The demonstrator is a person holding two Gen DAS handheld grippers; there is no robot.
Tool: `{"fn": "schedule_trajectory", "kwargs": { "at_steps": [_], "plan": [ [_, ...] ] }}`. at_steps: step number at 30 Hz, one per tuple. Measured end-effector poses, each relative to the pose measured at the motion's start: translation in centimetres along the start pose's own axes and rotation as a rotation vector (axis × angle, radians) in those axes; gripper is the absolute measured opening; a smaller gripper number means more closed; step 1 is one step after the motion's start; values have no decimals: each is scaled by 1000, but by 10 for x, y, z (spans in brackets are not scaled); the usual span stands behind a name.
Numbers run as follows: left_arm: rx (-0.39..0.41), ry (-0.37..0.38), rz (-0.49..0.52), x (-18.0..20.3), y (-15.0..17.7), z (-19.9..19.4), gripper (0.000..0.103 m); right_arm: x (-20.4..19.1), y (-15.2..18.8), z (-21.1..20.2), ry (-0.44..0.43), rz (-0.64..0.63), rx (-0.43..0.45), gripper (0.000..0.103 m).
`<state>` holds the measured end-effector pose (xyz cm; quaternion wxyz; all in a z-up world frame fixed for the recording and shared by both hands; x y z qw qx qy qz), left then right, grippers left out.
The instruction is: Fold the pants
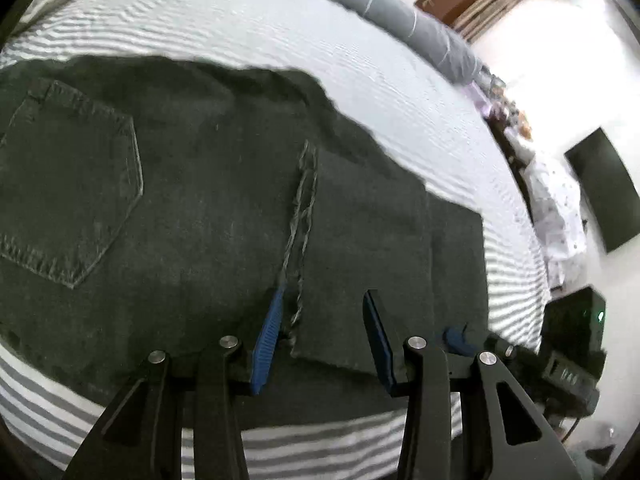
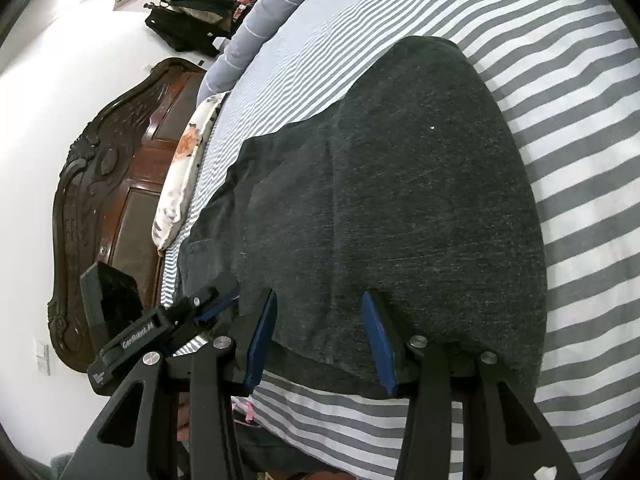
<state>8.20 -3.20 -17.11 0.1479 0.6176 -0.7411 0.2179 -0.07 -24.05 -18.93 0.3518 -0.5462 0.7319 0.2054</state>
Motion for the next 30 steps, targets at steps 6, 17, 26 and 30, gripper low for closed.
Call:
{"fn": "schedule_trajectory", "kwargs": {
  "at_steps": [6, 17, 26, 30],
  "plan": [
    [-30, -23, 64, -2, 2, 8, 44, 2, 0, 2, -17, 6, 0, 42],
    [-62, 172, 51, 17, -17, 15, 27, 0, -2, 1, -13, -2, -6, 42],
    [12, 46, 132, 35, -16, -5, 6, -12, -6, -4, 67, -38, -4, 51],
    [68, 3, 154, 30, -15, -29, 5, -19, -13, -14, 117, -68, 26, 56]
  ]
}}
Point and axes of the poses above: each gripper's, at about its wrist camera, not at the fingertips, and z roughly the way its jaws point, x to its right, y to its underside, the point moved 7 cm from there along z, roughly the way its jaws point, and after that the axes turned 15 degrees about -x, right-handed, at the moved point
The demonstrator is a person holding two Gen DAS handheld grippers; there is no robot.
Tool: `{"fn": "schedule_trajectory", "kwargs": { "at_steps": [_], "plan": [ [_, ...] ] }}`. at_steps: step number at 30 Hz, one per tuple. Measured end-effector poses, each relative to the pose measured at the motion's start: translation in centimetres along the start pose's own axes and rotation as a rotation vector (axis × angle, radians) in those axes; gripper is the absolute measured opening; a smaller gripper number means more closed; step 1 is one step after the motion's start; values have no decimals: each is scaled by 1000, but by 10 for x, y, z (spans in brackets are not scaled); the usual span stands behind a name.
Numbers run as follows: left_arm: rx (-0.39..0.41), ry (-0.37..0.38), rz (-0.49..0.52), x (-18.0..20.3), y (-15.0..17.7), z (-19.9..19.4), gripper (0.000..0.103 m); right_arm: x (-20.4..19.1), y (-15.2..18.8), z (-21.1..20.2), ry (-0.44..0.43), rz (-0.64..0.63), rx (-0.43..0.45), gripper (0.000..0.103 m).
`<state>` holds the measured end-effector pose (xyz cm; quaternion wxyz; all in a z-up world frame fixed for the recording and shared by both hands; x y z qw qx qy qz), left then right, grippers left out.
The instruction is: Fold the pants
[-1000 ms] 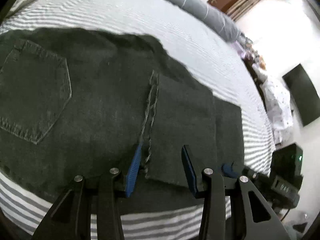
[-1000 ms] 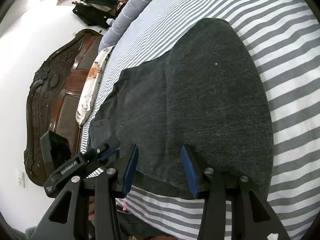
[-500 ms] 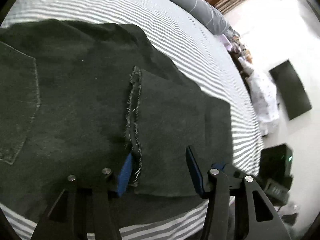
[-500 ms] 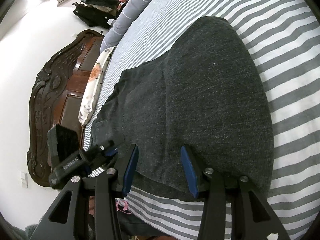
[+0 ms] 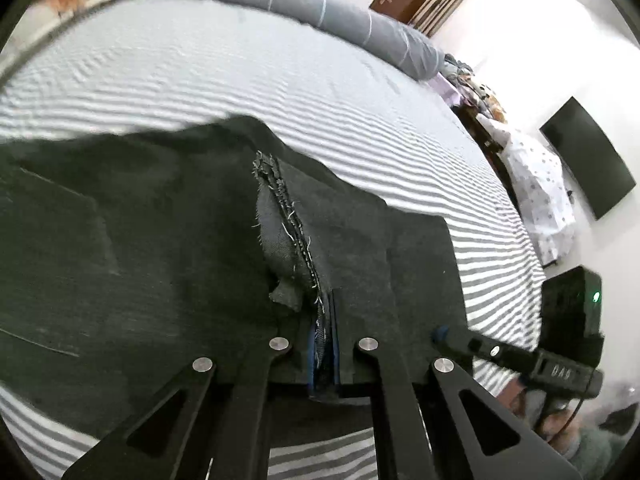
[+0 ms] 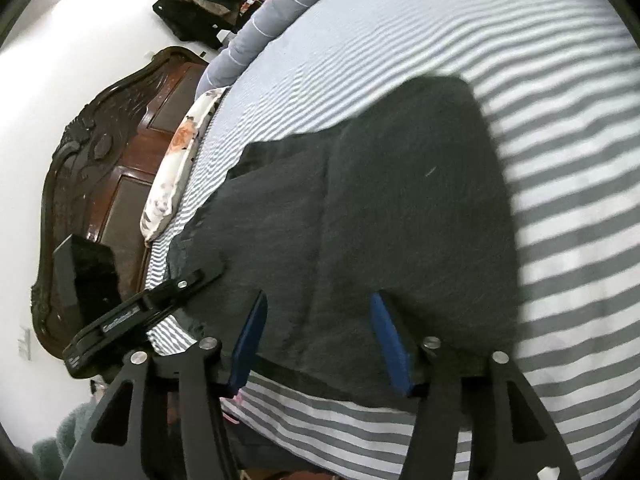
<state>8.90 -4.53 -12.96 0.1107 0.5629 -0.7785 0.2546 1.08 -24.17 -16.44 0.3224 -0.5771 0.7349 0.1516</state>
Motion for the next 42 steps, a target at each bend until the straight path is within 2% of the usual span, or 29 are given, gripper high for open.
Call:
{"fn": "schedule_trajectory", "kwargs": {
  "at_steps": [3, 7, 12, 14, 19, 22, 25, 31, 35, 38, 42],
  "plan": [
    [-11, -31, -14, -12, 5, 3, 5, 1, -12, -7, 85, -5, 42, 59],
    [-53, -116, -45, -30, 12, 24, 6, -2, -36, -11, 225, -31, 76, 60],
    [-60, -158, -28, -27, 14, 35, 6, -13, -69, -5, 405, -110, 108, 59],
    [-61, -165, -21, -25, 14, 37, 6, -8, -85, 5, 478, -121, 101, 56],
    [-68, -136, -45, -32, 14, 40, 8, 13, -100, 29, 569, -122, 35, 55],
    [-72, -137, -45, -34, 14, 42, 9, 8, -94, 30, 595, -149, 35, 55],
    [-72, -140, -38, -37, 15, 41, 10, 7, -76, 23, 557, -138, 20, 55],
    [-62, -132, -36, -39, 17, 40, 10, 2, -11, 16, 587, -170, -2, 55],
    [-50, -100, -50, -44, 18, 38, 10, 2, 26, 11, 597, -155, 6, 55],
    [-49, -78, -60, -48, 18, 37, 10, 1, 39, 12, 634, -177, 7, 58],
    [-38, -65, -58, -50, 20, 34, 10, 0, 38, 16, 660, -186, -8, 62]
  ]
}}
Point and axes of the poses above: each gripper's, at about its wrist camera, not at the fingertips, and z roughly the way its jaws point, x to its right, y to its underside, the point moved 7 cm from there along z, roughly the way its jaws point, and after that the axes turned 15 degrees about -x, right-handed, at the moved point
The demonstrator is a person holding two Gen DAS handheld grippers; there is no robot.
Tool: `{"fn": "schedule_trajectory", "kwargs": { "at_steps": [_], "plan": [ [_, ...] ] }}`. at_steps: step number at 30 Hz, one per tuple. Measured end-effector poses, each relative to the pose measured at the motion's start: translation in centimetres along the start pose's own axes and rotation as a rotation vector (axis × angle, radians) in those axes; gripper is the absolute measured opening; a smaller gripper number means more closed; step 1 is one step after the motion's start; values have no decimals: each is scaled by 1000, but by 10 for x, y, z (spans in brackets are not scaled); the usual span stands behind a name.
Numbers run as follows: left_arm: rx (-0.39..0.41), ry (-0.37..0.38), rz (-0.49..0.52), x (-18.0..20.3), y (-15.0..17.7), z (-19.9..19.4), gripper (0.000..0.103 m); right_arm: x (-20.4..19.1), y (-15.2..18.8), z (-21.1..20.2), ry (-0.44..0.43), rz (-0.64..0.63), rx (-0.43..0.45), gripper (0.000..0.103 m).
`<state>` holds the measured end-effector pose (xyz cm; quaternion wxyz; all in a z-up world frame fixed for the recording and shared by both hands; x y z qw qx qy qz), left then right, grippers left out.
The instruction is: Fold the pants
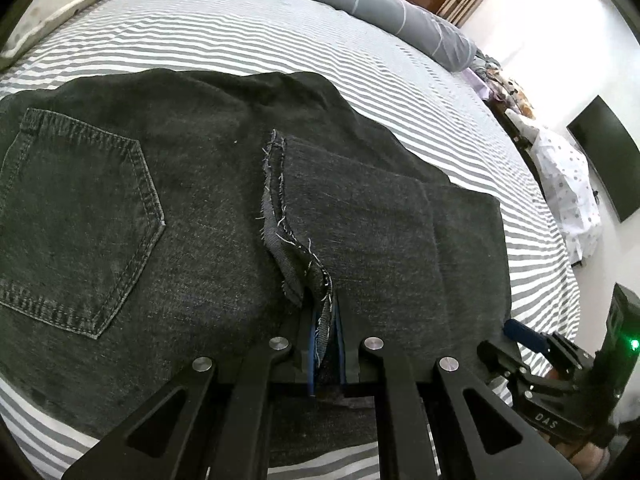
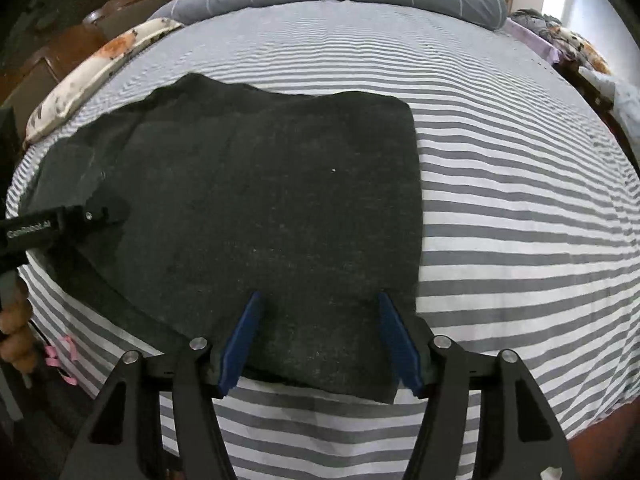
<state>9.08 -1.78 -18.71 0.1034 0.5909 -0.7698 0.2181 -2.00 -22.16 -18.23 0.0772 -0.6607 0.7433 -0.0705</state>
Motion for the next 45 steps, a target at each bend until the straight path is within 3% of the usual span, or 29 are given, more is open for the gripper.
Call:
{"fn": "schedule_trajectory", "kwargs": {
  "at_steps": [3, 6, 9, 14, 18, 23, 28, 38, 45],
  "plan": [
    [-5, 36, -34, -5, 1, -11, 15, -6, -9, -3, -19, 23, -34, 64],
    [33, 125, -118, -22, 1, -43, 17, -8, -12, -18, -77, 53, -14, 67],
    [146, 219, -206, -54, 0, -97, 22, -12, -16, -30, -102, 66, 12, 69],
    [364, 219, -310, -135, 12, -180, 63, -27, -12, -45, -151, 50, 33, 69],
    [440, 301, -535, -212, 25, -200, 63, -41, -10, -51, -178, 35, 35, 70],
    [429, 362, -697, -266, 45, -184, 63, -55, -18, -48, -201, 43, 28, 71],
    [383, 396, -757, -285, 47, -161, 63, -56, -18, -42, -199, 47, 11, 71],
    [334, 421, -765, -293, 44, -136, 63, -60, -18, -32, -200, 49, -9, 71],
    [322, 372, -707, -284, 23, -135, 60, -60, -18, -26, -204, 52, -27, 71]
  ]
}}
Point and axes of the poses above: each gripper's, at about its wrist camera, not at the fingertips, and z roughly the way its jaws point, x to its right, y to its underside, the point moved 7 cm from there along z, roughly the way its jaws point, and after that the axes turned 15 degrees about -x, right-handed, at the moved point
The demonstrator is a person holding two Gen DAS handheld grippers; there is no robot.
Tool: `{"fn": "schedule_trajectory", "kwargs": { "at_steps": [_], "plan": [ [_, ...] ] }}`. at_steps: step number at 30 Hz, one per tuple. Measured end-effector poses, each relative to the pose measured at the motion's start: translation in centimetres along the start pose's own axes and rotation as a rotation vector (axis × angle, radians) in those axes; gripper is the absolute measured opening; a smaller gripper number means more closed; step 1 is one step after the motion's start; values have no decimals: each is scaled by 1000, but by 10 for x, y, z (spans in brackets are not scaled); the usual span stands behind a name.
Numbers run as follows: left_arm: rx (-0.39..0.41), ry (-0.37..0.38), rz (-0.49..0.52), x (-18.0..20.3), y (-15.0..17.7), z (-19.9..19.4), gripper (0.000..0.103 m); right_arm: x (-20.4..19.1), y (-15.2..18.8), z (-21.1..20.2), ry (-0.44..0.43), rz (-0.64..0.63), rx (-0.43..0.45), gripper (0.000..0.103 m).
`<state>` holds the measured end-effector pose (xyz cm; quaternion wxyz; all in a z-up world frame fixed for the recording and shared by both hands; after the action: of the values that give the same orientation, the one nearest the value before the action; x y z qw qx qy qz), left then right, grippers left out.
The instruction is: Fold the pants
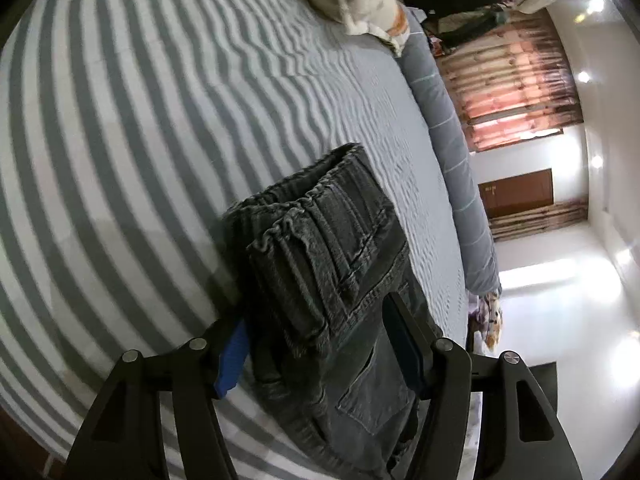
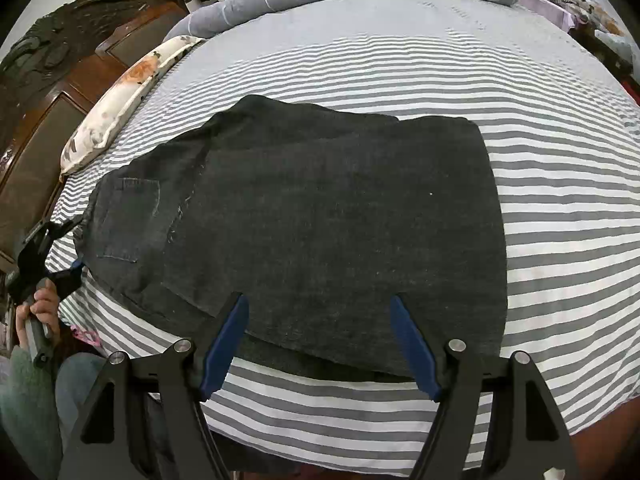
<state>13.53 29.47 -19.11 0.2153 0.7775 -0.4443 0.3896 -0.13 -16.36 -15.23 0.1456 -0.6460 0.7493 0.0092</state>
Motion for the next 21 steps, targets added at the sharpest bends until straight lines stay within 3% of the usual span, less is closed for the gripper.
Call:
{"fn": "schedule_trajectory", "kwargs": {
  "at_steps": [1, 2, 5, 8, 11, 16, 21],
  "plan": [
    [14, -21, 12, 1, 0, 0, 44, 0, 0, 1, -2, 1, -1, 71],
    [17, -49, 16, -1, 0, 1, 36, 0, 0, 1, -5, 3, -1, 71],
    [32, -80, -3, -2, 2, -1, 31, 2, 0, 1, -14, 10, 1, 71],
    [66, -169, 37, 16, 6, -6, 28, 4, 0, -2, -24, 13, 7, 71],
    [114, -209, 155, 65, 18, -17, 27, 9, -1, -6, -22, 20, 23, 71],
    [127, -215, 368, 155, 50, -16, 27, 26, 1, -19, -23, 47, 59, 73],
    [60, -155, 557, 232, 99, 9, 26, 57, 4, -39, -71, 122, 103, 74]
  ]
}}
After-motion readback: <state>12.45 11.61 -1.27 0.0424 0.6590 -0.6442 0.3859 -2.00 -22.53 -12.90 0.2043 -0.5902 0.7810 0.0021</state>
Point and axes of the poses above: each gripper's, at about its wrist camera, not at the fingertips, and z roughly the way its jaws point, x to its right, y to its underside, the point moved 7 cm from there along z, roughly the way its jaws point, and after that the axes turned 15 degrees about -x, right-handed, at the moved point
